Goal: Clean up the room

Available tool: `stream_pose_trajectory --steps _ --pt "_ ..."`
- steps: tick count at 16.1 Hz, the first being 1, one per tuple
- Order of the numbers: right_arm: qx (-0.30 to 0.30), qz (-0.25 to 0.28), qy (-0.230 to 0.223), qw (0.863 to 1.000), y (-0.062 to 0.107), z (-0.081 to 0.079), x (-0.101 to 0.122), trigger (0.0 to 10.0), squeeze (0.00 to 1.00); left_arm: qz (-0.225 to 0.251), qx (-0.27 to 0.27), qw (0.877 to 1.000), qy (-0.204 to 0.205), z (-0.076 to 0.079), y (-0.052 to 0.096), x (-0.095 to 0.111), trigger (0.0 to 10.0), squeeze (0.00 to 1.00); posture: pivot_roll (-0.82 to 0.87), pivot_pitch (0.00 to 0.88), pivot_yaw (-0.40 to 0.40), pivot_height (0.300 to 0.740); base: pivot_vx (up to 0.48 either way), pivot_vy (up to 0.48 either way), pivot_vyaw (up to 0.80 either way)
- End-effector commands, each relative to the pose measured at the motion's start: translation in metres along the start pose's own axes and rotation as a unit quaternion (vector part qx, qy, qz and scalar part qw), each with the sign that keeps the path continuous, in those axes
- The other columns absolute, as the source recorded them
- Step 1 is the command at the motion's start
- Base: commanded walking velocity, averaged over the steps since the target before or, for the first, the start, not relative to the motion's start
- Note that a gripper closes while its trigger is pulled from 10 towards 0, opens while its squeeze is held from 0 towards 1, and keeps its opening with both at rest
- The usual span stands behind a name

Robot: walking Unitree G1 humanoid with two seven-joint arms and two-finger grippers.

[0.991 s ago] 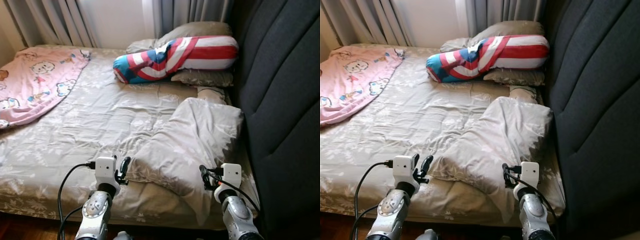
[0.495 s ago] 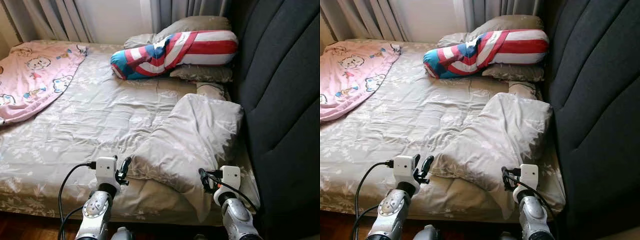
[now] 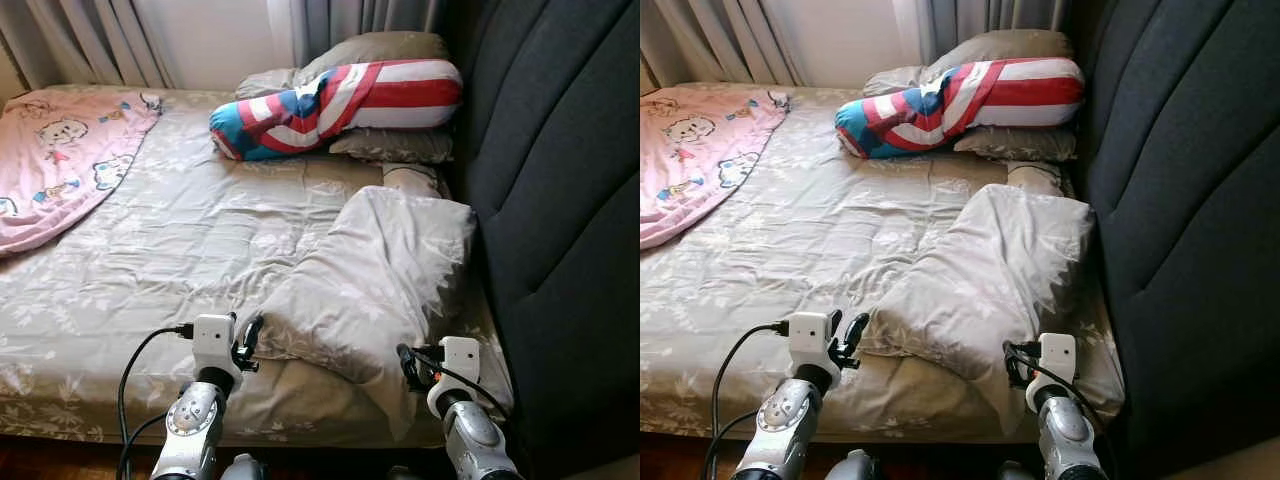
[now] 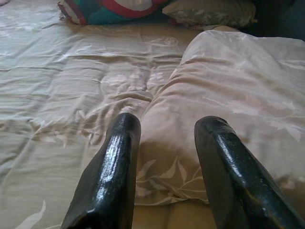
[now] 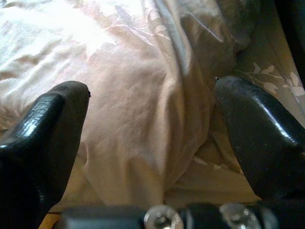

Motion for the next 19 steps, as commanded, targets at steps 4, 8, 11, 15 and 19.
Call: stream_pose_trajectory --steps 4,8,11,15,19 --pt "-0.006 -0.009 -0.001 1.000 0.0004 0.0044 -0.0020 10.0 0.00 -0.003 -0.003 1.000 0.001 0.0005 0.0029 -0.0018 10.0 0.00 -0.04 0.078 -0.010 0.670 0.000 0.000 0.00" --pt "-0.007 -0.011 -0.001 1.000 -0.0010 0.0015 -0.0018 10.0 0.00 0.000 -0.004 1.000 -0.001 -0.0015 0.0007 0.0008 10.0 0.00 -0.04 0.079 -0.003 0.670 0.215 0.000 0.00" --pt "-0.008 -0.012 -0.002 1.000 -0.0022 -0.0009 -0.0016 10.0 0.00 0.000 -0.003 1.000 -0.001 -0.0022 0.0008 0.0013 10.0 0.00 -0.03 0.080 0.000 0.670 0.343 0.000 0.00" --pt "-0.010 -0.014 -0.003 1.000 -0.0017 -0.0002 -0.0031 10.0 0.00 0.001 -0.003 1.000 -0.001 -0.0026 0.0009 0.0018 10.0 0.00 -0.03 0.080 0.002 0.670 0.359 0.000 0.00" --pt "-0.010 -0.024 -0.003 1.000 -0.0002 0.0047 -0.0055 10.0 0.00 0.005 0.000 1.000 -0.002 -0.0032 0.0006 0.0034 10.0 0.00 -0.03 0.083 0.002 0.670 0.000 0.000 0.00"
Point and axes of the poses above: a point about 5 cm out from each wrist's last joint towards the gripper, its own y axis pointing back from the gripper into the wrist, its own x axis along the axis of the wrist's last joint, z = x × y, the point moved 5 cm from there along -y, pointing out of the wrist towards the gripper, and after that the axes turned 13 degrees about -y, right-handed, at the moved point
